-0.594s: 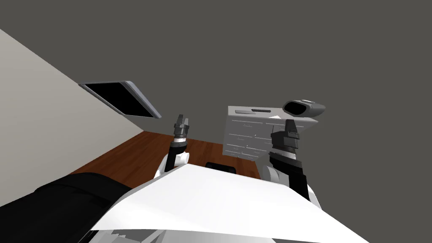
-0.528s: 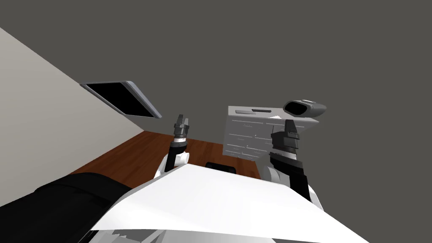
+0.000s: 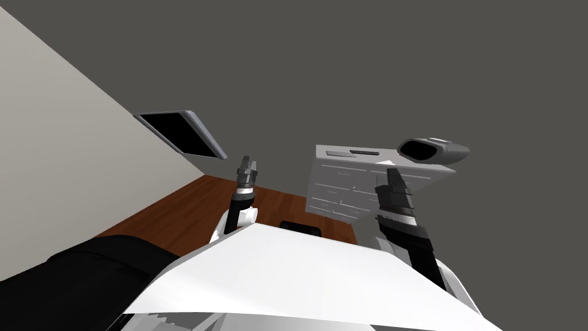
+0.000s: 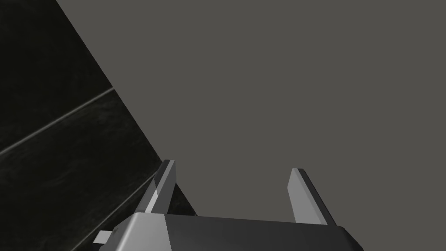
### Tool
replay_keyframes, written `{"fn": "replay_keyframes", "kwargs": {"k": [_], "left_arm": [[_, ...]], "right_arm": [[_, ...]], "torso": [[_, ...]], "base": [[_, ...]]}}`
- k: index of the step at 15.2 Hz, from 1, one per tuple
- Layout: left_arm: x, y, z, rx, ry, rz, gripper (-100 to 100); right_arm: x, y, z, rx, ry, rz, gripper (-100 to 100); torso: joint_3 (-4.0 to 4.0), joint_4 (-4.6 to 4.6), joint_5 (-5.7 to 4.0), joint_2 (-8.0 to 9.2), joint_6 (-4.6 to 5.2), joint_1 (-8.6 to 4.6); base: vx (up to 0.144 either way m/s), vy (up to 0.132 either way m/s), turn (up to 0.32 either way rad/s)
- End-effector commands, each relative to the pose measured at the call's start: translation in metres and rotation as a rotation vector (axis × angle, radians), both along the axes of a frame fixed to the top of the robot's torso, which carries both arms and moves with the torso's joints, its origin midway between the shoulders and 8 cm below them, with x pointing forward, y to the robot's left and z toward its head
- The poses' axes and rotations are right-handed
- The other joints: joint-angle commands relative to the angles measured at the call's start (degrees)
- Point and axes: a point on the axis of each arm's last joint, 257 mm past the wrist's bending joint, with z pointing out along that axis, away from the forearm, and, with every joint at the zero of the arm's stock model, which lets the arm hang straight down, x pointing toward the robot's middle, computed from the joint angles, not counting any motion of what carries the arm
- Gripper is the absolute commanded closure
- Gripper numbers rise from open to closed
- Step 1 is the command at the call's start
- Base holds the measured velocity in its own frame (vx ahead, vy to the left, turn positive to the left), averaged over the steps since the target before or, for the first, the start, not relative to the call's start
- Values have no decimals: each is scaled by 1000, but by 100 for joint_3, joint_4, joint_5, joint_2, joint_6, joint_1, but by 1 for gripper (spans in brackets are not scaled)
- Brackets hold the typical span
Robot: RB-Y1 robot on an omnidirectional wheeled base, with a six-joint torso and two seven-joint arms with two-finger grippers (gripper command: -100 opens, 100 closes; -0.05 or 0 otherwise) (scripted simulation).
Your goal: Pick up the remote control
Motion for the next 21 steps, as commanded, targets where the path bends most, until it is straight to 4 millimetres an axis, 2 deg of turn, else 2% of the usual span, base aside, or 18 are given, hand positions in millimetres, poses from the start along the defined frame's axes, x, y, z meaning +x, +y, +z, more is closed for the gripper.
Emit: {"fn": "replay_keyframes", "kwargs": {"k": [1,2,6,11,14,17,18,20,21], "left_arm": [[0,0,0,0,0,0,0],[0,0,0,0,0,0,0],[0,0,0,0,0,0,0],[0,0,0,0,0,0,0],[0,0,0,0,0,0,0],[0,0,0,0,0,0,0],[0,0,0,0,0,0,0],[0,0,0,0,0,0,0],[0,0,0,0,0,0,0]], "right_arm": [[-7,-10,-6,-75,28,-13,-100],[-7,-10,-6,-75,28,-13,-100],[-25,-33,-23,-232,99,-48,-100],[-44,-57,-31,-357,155,-89,-100],[-63,-74,-42,-471,220,-105,-100],[-76,-90,-43,-547,258,-131,-100],[-85,-93,-50,-594,292,-123,-100],[-89,-100,-46,-612,297,-142,-100],[-100,-107,-52,-667,336,-139,-100]], "torso": [[0,0,0,0,0,0],[-1,0,0,-1,-1,2],[-1,0,1,-1,-1,6],[-2,-1,1,-4,-2,2],[-2,-1,1,-3,0,1],[-3,-1,1,-5,-2,2],[-3,-1,1,-5,0,0],[-3,-1,0,-6,-1,-2],[-2,-1,0,-3,2,-3]], "base": [[21,39,171],[14,36,127],[19,44,212],[25,32,208],[27,32,223],[30,26,236],[35,23,262],[25,15,158],[21,17,174]]}}
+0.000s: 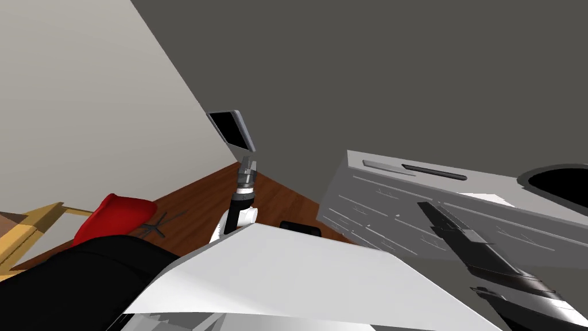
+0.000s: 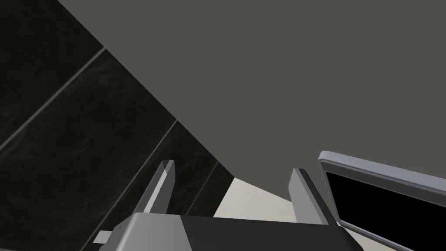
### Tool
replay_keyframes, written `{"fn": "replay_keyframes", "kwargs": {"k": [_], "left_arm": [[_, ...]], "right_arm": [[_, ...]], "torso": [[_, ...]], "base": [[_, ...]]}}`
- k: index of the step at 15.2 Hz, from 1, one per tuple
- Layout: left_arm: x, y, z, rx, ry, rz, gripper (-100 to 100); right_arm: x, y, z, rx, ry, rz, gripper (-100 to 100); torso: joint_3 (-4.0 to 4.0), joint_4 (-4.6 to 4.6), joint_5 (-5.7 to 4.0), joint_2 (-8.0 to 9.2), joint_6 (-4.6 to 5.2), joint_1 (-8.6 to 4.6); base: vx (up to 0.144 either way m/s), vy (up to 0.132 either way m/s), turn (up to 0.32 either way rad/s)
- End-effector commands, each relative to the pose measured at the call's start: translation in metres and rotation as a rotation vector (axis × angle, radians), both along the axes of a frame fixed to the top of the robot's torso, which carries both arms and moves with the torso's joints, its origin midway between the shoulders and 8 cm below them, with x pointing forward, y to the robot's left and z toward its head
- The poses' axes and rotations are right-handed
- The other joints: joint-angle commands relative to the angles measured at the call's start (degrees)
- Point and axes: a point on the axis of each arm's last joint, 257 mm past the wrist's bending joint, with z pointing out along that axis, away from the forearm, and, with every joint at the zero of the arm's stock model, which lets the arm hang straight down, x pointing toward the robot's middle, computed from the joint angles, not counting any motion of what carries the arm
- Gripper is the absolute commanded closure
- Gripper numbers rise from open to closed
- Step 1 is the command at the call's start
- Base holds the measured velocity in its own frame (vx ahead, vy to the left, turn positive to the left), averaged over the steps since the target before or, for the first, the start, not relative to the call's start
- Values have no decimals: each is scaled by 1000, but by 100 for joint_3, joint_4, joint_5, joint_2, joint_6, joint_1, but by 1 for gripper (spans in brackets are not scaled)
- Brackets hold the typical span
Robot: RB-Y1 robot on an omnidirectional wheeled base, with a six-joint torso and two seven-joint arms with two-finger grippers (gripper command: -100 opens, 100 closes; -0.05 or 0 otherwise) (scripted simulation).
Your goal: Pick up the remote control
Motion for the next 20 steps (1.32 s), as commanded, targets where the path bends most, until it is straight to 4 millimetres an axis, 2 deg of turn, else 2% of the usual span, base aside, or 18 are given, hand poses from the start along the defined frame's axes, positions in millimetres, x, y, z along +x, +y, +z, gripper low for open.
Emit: {"fn": "replay_keyframes", "kwargs": {"k": [1,2,4,7,9,12,14,20], "left_arm": [[0,0,0,0,0,0,0],[0,0,0,0,0,0,0],[0,0,0,0,0,0,0],[0,0,0,0,0,0,0],[0,0,0,0,0,0,0],[0,0,0,0,0,0,0],[0,0,0,0,0,0,0],[0,0,0,0,0,0,0]], "right_arm": [[-10,-9,1,-55,30,-10,-100],[-19,-12,-4,-99,68,-3,-100],[-24,-19,-1,-120,76,-20,-100],[-47,-31,-8,-224,166,-17,-100],[-53,-38,-4,-247,178,-34,-100],[-75,-48,-8,-344,271,-21,-100],[-82,-55,-4,-369,292,-39,-100],[-123,-73,-2,-526,465,-21,-100]], "torso": [[0,0,0,0,0,0],[0,0,0,0,-1,0],[-2,-1,1,-4,-1,0],[-2,0,0,-3,-1,-1],[-3,-1,0,-5,-1,-3],[-2,-1,0,-3,-1,-3],[-3,-1,0,-5,-1,-4],[-2,0,-1,-4,3,-6]], "base": [[25,16,229],[32,18,341],[30,9,171],[31,11,231],[30,2,170],[28,4,256],[27,-3,182],[28,-5,221]]}}
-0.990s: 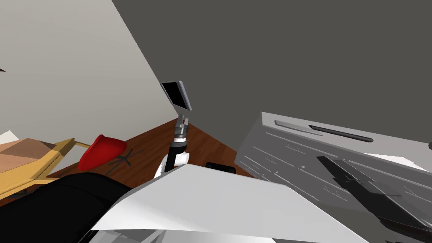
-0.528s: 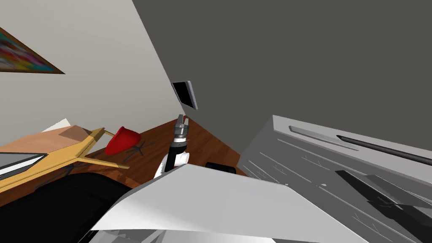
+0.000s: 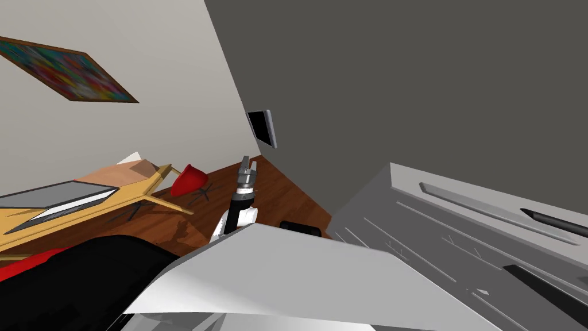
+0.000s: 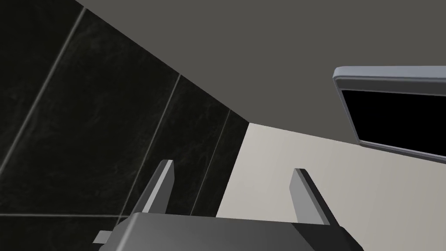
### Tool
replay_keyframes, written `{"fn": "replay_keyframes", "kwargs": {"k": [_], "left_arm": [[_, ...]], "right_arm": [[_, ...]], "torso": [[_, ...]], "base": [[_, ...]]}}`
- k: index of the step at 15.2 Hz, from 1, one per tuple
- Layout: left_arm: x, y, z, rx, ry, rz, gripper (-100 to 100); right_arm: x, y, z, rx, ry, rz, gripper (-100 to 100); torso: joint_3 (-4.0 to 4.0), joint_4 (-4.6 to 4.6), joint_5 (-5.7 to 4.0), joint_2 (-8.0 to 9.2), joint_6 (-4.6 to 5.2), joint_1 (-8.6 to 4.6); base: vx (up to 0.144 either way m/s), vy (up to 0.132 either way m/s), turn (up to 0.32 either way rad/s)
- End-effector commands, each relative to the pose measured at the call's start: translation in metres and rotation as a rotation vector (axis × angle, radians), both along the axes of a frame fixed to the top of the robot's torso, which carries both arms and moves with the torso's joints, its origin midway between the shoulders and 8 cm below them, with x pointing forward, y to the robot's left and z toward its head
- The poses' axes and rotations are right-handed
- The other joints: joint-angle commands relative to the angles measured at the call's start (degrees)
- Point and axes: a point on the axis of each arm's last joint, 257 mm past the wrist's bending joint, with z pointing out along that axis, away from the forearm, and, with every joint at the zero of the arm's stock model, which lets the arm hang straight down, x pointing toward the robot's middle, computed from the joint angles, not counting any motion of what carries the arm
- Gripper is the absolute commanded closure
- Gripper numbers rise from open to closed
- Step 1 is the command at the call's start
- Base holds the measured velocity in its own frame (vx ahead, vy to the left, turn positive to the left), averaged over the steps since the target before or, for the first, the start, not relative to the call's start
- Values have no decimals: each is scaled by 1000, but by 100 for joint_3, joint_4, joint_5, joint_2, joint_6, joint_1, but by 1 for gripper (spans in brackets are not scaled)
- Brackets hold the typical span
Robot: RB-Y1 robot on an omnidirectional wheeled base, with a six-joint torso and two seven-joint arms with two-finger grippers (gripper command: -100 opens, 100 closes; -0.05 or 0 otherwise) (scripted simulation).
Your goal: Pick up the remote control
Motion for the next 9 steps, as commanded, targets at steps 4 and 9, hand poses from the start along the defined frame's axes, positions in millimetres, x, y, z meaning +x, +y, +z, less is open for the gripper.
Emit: {"fn": "replay_keyframes", "kwargs": {"k": [4,9], "left_arm": [[0,0,0,0,0,0,0],[0,0,0,0,0,0,0]], "right_arm": [[-29,-11,5,-95,126,-1,-100],[-58,-20,12,-184,269,7,-100]], "torso": [[-2,-1,0,-4,1,-3],[-2,-1,-1,-4,1,-6]], "base": [[29,-13,223],[25,-20,218]]}}
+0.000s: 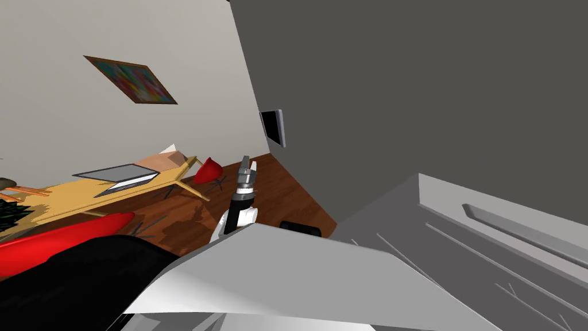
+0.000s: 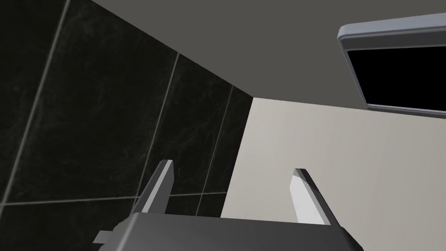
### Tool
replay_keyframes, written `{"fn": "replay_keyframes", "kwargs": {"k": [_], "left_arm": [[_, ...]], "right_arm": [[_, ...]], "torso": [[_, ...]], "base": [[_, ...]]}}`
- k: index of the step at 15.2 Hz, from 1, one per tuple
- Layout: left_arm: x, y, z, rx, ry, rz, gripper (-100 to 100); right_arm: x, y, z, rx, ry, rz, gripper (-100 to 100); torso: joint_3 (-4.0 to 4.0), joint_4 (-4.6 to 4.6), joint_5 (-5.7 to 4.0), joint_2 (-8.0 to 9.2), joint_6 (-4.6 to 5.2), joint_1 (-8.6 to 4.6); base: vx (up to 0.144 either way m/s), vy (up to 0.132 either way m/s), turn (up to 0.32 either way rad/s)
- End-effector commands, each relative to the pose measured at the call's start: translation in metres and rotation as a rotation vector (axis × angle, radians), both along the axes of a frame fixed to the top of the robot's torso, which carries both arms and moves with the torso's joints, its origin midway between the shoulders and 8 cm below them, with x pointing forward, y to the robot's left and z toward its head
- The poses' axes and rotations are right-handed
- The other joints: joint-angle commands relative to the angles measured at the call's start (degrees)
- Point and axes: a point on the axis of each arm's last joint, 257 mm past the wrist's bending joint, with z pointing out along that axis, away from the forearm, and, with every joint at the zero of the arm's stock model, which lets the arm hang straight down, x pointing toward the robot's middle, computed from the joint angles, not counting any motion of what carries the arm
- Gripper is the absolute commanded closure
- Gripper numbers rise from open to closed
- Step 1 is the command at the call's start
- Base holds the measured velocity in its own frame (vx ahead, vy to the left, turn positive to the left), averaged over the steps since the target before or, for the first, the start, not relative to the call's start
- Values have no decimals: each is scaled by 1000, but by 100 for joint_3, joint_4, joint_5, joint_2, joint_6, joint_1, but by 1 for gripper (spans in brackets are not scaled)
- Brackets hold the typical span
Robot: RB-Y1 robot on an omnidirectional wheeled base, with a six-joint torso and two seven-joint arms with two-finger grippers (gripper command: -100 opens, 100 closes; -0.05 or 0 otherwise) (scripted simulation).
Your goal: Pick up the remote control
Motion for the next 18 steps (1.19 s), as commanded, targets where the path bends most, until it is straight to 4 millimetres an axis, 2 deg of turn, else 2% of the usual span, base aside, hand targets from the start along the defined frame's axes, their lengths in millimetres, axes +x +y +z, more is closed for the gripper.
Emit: {"fn": "replay_keyframes", "kwargs": {"k": [1,3,6,18], "left_arm": [[0,0,0,0,0,0,0],[0,0,0,0,0,0,0],[0,0,0,0,0,0,0],[0,0,0,0,0,0,0]], "right_arm": [[-14,-4,5,-42,74,9,-100],[-18,-5,6,-50,94,3,-100],[-39,-9,12,-113,218,22,-100],[-92,-11,22,-195,547,53,-100]], "torso": [[0,0,0,0,0,0],[-1,-1,0,-2,-4,-1],[-1,-1,0,-2,-4,-1],[-8,-4,-4,-14,-4,-18]], "base": [[28,-23,165],[28,-27,166],[26,-29,253],[32,-55,174]]}}
